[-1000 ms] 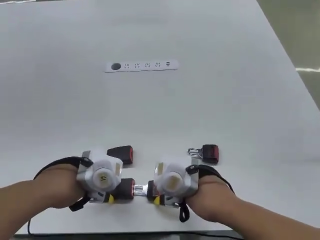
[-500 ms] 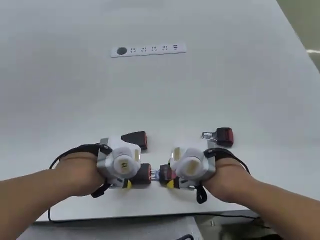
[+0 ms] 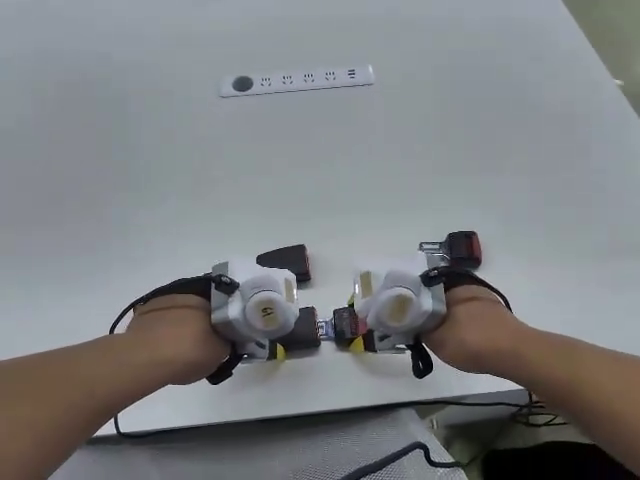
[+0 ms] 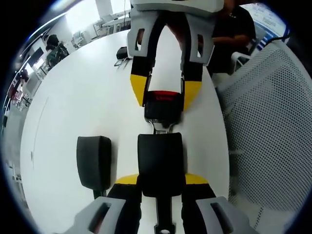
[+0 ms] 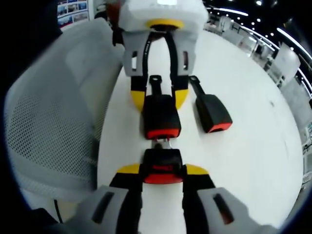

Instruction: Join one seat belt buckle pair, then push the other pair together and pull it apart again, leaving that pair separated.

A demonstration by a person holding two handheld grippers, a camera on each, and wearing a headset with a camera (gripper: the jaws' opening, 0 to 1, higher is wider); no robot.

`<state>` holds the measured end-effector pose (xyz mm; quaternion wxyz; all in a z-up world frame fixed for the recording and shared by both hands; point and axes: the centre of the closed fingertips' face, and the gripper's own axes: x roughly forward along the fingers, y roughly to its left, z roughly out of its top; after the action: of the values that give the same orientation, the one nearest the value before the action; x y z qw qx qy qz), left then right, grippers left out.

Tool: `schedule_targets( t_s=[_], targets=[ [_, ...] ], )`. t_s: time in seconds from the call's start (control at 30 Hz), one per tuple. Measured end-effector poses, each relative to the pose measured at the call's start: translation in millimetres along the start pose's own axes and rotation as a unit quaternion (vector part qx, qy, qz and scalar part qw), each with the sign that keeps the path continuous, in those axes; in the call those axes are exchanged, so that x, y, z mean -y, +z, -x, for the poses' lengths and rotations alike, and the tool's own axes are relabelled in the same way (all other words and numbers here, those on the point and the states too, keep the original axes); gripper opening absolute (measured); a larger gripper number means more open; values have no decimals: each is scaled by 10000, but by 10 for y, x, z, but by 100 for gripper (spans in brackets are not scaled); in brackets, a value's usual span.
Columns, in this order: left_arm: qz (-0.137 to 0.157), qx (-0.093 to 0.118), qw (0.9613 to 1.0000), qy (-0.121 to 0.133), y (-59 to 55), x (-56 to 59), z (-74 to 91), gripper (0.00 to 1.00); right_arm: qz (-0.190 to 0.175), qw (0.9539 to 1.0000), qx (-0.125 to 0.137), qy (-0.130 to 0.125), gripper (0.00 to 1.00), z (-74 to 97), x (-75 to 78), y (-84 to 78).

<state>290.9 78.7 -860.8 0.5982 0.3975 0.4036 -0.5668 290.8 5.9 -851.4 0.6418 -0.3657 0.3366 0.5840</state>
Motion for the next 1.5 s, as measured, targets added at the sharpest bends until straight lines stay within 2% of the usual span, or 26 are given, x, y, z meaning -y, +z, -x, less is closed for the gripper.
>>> schedule_targets(
  t_s=[0.03,0.2,0.27,0.37,0.53,0.57,0.6,0.87,0.93,1.07,1.13,1.37,1.5],
  targets=[
    [-19,-5,10000,-8,3,-3,-1,31,56,10000,-71,13,28,-8,3,7],
    [-113,21,9999,-55,4,-9,-1,31,55,9999,-109,59,28,-6,20,1],
    [-349,3,9993,-104,27,-7,-7,31,11,9999,-29,164,28,-31,-10,58],
    [-302,-128,9994,-112,25,-8,-12,31,68,9998,-44,193,27,-50,13,89],
    [-305,-143,9994,-102,17,-11,-5,31,-15,9999,4,151,27,-51,-4,92],
    [-299,-186,9993,-84,1,-19,0,31,-166,9995,58,265,27,-76,-87,91],
    [-327,-171,9993,-66,6,-20,-3,31,-78,9998,2,183,27,-71,-48,55],
    [-303,-152,9994,-73,4,-9,-6,31,26,9997,107,220,29,-81,-1,27],
    [-283,-180,9994,-81,6,-8,-9,31,131,9995,189,229,29,-69,6,16],
    [-253,-119,9995,-125,8,-20,-8,31,-67,9977,581,338,30,-24,32,11],
    [-170,-55,9997,-155,7,-32,-11,31,-75,9977,589,335,30,-23,31,7],
    [-187,-81,9996,-199,20,-19,-19,32,-45,9972,677,301,31,-14,19,20],
    [-144,-21,9997,-210,26,-19,-19,32,-80,9968,717,356,31,-5,26,25]
  ],
)
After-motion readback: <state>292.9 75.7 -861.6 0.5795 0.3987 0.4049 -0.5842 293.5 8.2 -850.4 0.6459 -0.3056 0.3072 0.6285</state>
